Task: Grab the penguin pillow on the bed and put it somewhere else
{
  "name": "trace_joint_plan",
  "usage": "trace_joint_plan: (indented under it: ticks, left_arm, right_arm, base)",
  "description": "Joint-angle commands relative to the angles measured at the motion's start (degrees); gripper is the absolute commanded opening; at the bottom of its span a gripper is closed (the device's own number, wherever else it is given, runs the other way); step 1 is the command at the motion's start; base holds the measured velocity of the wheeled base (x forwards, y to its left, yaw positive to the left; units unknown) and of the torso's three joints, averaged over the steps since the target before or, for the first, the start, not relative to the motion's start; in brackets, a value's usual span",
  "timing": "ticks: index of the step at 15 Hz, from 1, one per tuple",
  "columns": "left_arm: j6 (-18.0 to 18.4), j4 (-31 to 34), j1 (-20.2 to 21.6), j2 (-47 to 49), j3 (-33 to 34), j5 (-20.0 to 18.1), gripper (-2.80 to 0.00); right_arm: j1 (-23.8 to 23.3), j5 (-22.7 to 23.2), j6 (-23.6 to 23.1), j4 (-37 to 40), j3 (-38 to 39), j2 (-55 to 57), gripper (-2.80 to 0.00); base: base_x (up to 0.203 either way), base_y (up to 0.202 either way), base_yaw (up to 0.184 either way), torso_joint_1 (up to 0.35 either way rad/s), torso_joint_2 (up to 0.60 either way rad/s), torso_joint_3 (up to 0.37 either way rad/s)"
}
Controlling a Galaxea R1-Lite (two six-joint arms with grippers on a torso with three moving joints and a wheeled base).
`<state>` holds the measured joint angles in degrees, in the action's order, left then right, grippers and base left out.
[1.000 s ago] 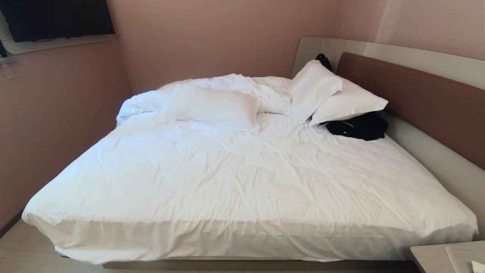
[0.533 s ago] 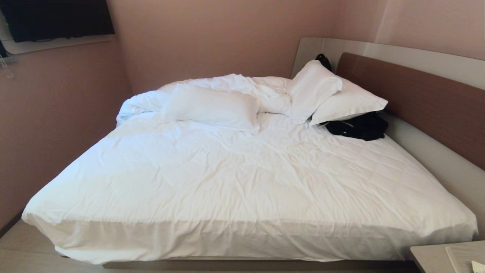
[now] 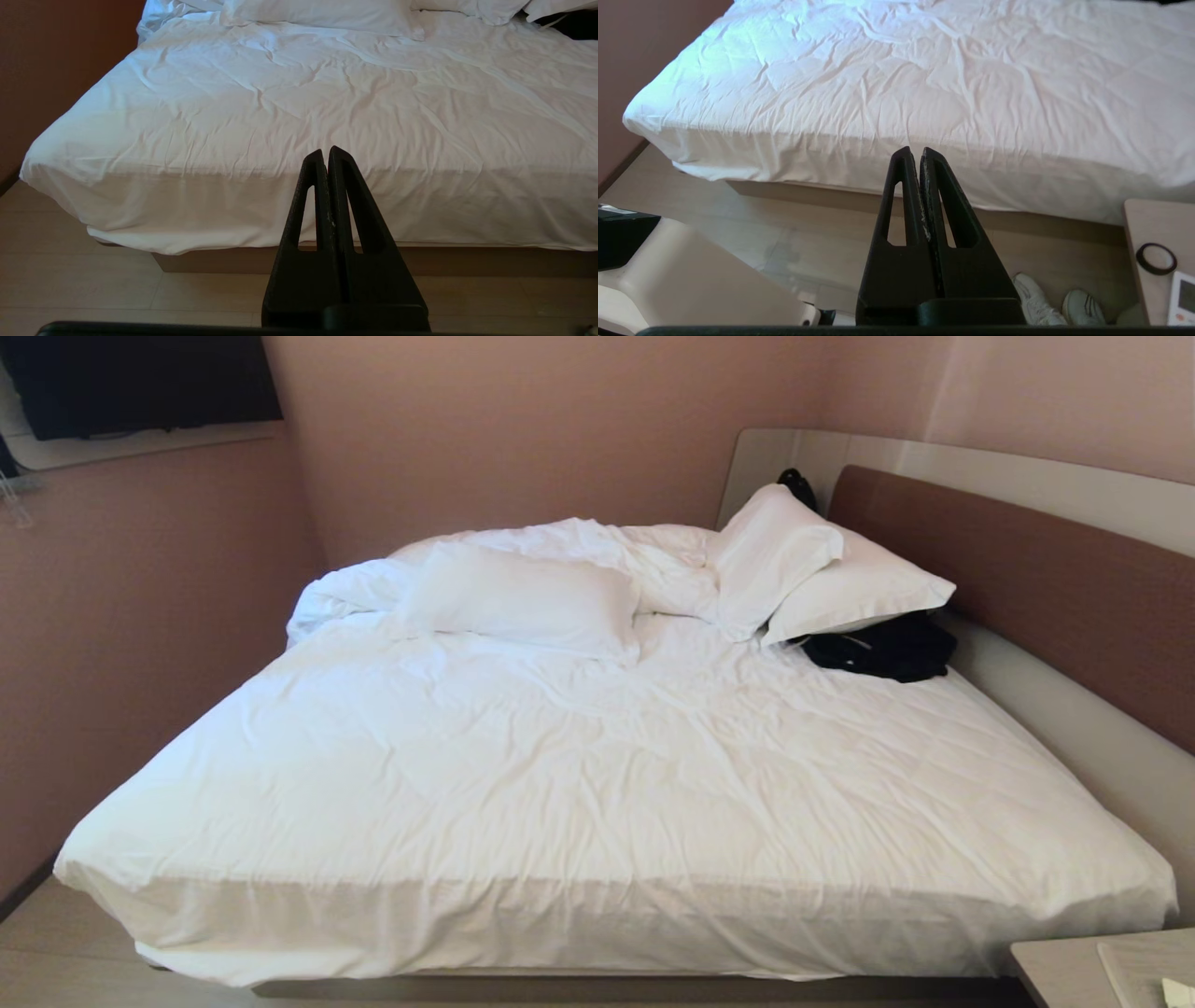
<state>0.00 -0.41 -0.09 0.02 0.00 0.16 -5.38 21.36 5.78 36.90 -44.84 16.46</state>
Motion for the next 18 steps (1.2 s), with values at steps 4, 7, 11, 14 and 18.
trace_joint_plan:
  ticks: [4, 7, 11, 14, 18]
  left_arm:
    - [0.01, -0.02, 0.00, -0.02, 0.00, 0.02, -2.80]
    - [0.00, -0.02, 0.00, -0.02, 0.00, 0.02, -2.80]
    - [0.00, -0.02, 0.00, -0.02, 0.00, 0.02, -2.80]
    - [0.00, -0.02, 0.00, -0.02, 0.00, 0.02, -2.80]
    - [0.01, -0.02, 0.00, -0.02, 0.00, 0.02, -2.80]
  right_arm:
    - [6.44, -6.45, 0.03, 0.26, -2.06, -1.91, -2.80]
    - [6.33, -8.61, 0.02, 0.04, 0.97, -4.06, -2.80]
    - [5.84, -22.16, -0.08, -8.65, 6.51, -6.80, -2.80]
    - [5.58, -24.69, -1.58, -15.26, 9.44, -10.14, -2.80]
    - [5.47, -25.09, -2.61, -15.77, 11.01, -13.84, -2.80]
  base:
    - [0.000, 0.000, 0.000, 0.000, 0.00, 0.000]
    - [0.000, 0.000, 0.000, 0.000, 0.00, 0.000]
    - [0.000, 0.000, 0.000, 0.000, 0.00, 0.000]
    - [0.000, 0.000, 0.000, 0.000, 0.00, 0.000]
    - [0.000, 0.000, 0.000, 0.000, 0.00, 0.000]
